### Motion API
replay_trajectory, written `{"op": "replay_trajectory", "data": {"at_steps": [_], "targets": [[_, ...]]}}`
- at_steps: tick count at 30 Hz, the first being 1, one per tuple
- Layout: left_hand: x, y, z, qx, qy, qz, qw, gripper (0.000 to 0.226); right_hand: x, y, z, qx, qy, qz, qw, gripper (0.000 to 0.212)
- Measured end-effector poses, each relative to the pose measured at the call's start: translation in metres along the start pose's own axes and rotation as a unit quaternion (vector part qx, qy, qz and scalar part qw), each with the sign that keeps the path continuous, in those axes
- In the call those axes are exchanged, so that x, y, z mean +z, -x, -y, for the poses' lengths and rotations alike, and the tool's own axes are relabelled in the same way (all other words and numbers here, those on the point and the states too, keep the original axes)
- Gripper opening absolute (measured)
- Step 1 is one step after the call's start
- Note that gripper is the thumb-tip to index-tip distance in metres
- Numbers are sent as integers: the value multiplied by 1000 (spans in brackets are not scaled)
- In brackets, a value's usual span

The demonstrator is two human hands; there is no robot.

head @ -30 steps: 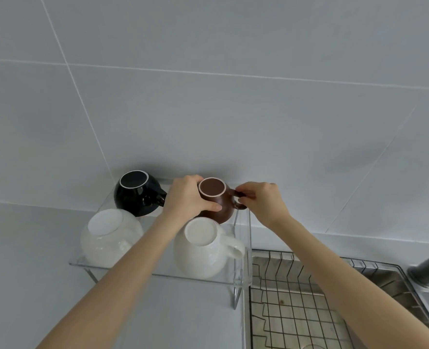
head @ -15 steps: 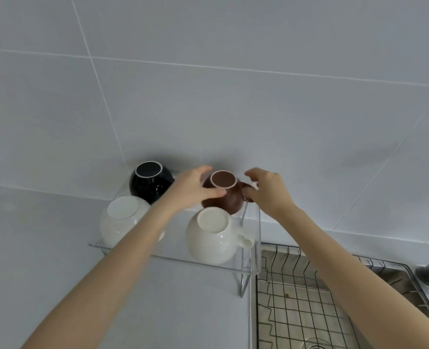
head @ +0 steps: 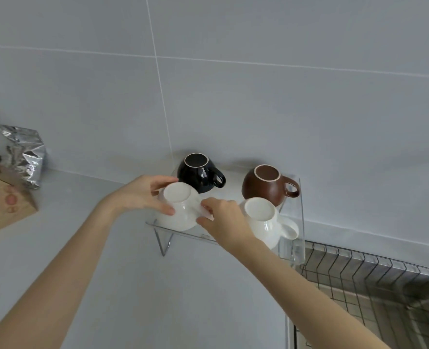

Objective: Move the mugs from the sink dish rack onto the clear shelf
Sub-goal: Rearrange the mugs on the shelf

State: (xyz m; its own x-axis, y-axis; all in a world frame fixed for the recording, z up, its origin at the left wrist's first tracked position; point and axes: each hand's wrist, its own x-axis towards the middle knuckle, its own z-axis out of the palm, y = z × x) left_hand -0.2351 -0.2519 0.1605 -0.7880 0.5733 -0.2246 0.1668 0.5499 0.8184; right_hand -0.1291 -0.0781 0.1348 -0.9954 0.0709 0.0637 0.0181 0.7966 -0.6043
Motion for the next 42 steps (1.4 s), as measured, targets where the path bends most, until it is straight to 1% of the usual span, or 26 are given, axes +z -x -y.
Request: {"op": "replay_trajectory", "data": {"at_steps": [2, 4, 7, 13, 16, 18, 21, 24, 27, 29, 30, 31, 33, 34, 35, 37, 38, 39, 40, 42], "targets": [[4, -2, 8, 13, 17, -3, 1000, 82, 4, -2, 0, 8, 8, -11, 1000, 21], [4, -4, 13, 21, 22, -23, 999, 78, 5, -6, -1, 10, 4, -21, 1000, 18], [5, -2, 12, 14, 2, -60, 998, 70, 3, -15, -5, 3, -13, -23, 1000, 16], [14, 8, -4, 31, -45, -123, 991, 52, -2, -27, -7, 9, -25, -24, 999, 23], [15, 9, -5, 32, -63, -136, 988, 52, -4, -31, -6, 12, -29, -24, 999, 26], [15, 8, -3, 26, -67, -141, 987, 59, -4, -30, -7, 10, -17, -23, 1000, 24], [15, 5, 2, 17, -67, -137, 988, 70, -3, -30, -9, 11, -4, -19, 1000, 22], [15, 3, 4, 22, -73, -133, 988, 66, -4, -31, -11, 16, -5, -10, 1000, 21], [13, 2, 3, 19, -75, -117, 990, 68, -12, -33, -6, 12, -2, 41, 999, 23], [10, -1, 2, 9, -81, -95, 992, 76, -22, -38, -1, 15, -17, 53, 998, 26], [6, -4, 0, -1, -82, -82, 993, 82, -28, -43, 0, 16, -31, 34, 999, 24], [2, -8, -3, -12, -76, -67, 995, 88, -35, -49, -1, 20, -50, -3, 999, 20], [-11, -22, -10, -29, -53, -52, 997, 97, -45, -67, -6, 36, -88, -99, 991, 16], [-17, -33, -12, -27, -36, -58, 997, 96, -47, -76, -11, 48, -89, -123, 987, 19], [-22, -44, -13, -16, -19, -67, 997, 90, -48, -84, -15, 63, -72, -122, 988, 23], [-26, -63, -16, 15, -4, -62, 998, 84, -43, -96, -22, 87, -9, -75, 993, 30], [-24, -73, -15, 25, -5, -49, 998, 86, -40, -100, -24, 92, 15, -52, 994, 31], [-23, -82, -12, 31, -8, -34, 999, 88, -36, -103, -26, 92, 28, -36, 995, 30], [-22, -92, -10, 35, -3, -24, 999, 84, -34, -108, -29, 87, 37, -27, 995, 26], [-20, -98, -6, 42, 25, -8, 999, 61, -31, -112, -32, 73, 57, -11, 996, 15]]}}
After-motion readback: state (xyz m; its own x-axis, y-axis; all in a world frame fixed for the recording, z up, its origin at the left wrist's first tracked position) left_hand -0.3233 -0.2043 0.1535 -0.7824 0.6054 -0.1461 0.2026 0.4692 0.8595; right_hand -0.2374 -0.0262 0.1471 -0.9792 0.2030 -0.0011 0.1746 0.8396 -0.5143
